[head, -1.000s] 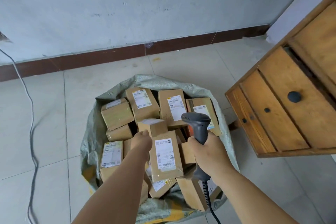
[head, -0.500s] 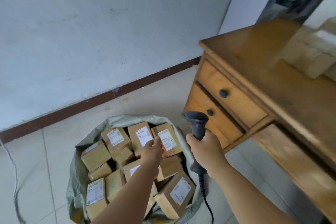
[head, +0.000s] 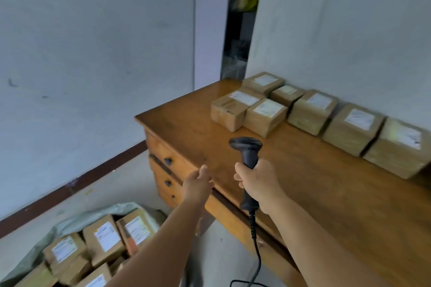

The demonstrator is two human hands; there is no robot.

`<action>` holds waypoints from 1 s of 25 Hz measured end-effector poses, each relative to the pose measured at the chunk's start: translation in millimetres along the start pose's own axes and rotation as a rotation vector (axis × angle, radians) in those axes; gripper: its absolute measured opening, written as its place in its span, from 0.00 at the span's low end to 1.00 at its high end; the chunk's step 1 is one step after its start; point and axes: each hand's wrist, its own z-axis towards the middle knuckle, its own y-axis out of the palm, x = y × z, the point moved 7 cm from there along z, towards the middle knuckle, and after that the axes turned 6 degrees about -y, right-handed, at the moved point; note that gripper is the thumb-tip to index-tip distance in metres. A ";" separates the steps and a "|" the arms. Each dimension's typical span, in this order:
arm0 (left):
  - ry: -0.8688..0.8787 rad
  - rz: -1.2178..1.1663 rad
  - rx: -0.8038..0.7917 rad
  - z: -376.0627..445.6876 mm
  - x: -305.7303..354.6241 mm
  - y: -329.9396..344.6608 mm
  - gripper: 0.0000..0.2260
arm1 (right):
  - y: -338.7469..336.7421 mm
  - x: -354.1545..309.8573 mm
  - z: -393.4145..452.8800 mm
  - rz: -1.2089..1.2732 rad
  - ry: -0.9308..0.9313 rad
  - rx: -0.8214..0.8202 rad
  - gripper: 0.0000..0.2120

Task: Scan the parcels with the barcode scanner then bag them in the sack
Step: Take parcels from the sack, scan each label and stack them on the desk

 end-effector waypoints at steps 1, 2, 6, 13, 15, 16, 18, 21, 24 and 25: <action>0.011 0.013 -0.010 -6.3 5.8 24.0 0.15 | -24.2 -2.2 1.0 0.009 0.006 0.023 0.08; 0.023 0.035 -0.018 -12.8 11.7 48.2 0.15 | -49.1 -3.6 2.9 0.018 0.010 0.047 0.08; 0.074 0.100 0.008 -21.8 35.3 108.9 0.18 | -114.7 -10.8 14.5 0.053 0.012 0.119 0.09; 0.243 0.474 0.009 6.9 90.2 170.0 0.23 | -164.0 -23.3 55.7 0.062 0.010 0.197 0.05; 0.325 0.638 -0.047 23.2 104.8 192.0 0.26 | -169.4 -27.8 74.0 0.037 0.011 0.212 0.04; 0.358 0.718 -0.074 32.6 111.2 202.6 0.27 | -170.5 -29.4 83.3 0.028 0.021 0.215 0.04; 0.370 0.842 -0.116 63.2 122.8 222.4 0.29 | -171.1 -32.6 107.0 0.015 0.053 0.229 0.04; 0.329 0.966 -0.143 111.9 136.7 242.4 0.31 | -168.7 -36.4 143.3 0.001 0.110 0.247 0.05; 0.357 1.112 -0.132 152.4 142.7 259.9 0.30 | -162.7 -39.5 177.2 -0.004 0.168 0.234 0.08; 0.359 1.123 -0.118 164.3 144.2 263.2 0.29 | -161.5 -40.4 186.3 -0.019 0.186 0.225 0.09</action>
